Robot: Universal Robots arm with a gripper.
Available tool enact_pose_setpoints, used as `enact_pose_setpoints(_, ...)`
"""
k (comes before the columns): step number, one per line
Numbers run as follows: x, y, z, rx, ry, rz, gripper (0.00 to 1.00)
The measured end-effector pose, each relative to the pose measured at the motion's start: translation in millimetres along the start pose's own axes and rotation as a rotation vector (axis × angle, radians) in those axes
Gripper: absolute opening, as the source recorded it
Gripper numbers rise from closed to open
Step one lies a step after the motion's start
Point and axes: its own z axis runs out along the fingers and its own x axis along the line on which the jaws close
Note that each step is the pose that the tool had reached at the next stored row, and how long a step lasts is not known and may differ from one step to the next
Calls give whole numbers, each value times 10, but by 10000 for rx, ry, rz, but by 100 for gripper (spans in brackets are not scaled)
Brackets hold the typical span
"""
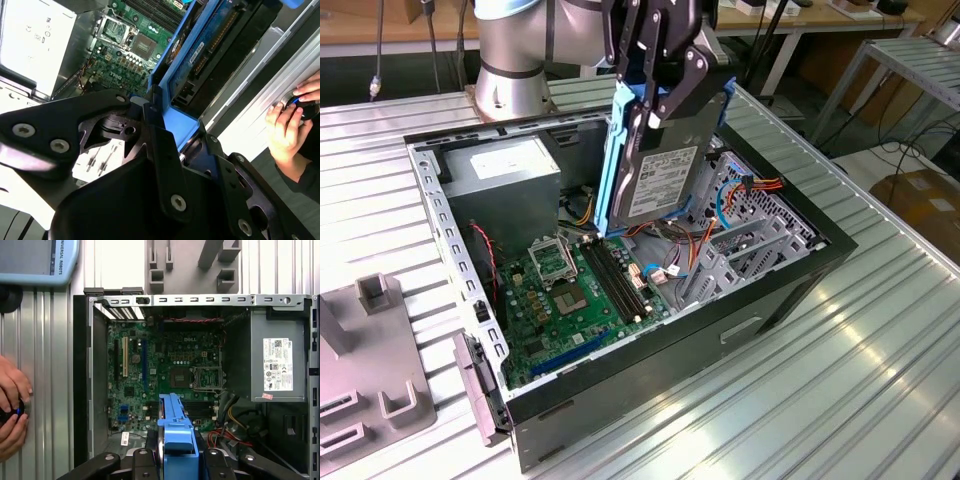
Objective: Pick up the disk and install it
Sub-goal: 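Insert the disk into the insertion slot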
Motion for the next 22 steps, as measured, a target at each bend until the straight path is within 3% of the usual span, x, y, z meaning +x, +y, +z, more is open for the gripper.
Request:
enact_pose_setpoints(7, 13, -10, 1, 0, 1, -3, 37)
enact_pose_setpoints(13, 161, -31, 12, 0, 10, 7, 37)
enact_pose_setpoints(16, 181, -104, 34, -1, 10, 7, 37)
enact_pose_setpoints(22, 191, -334, 78, 0, 9, 8, 37)
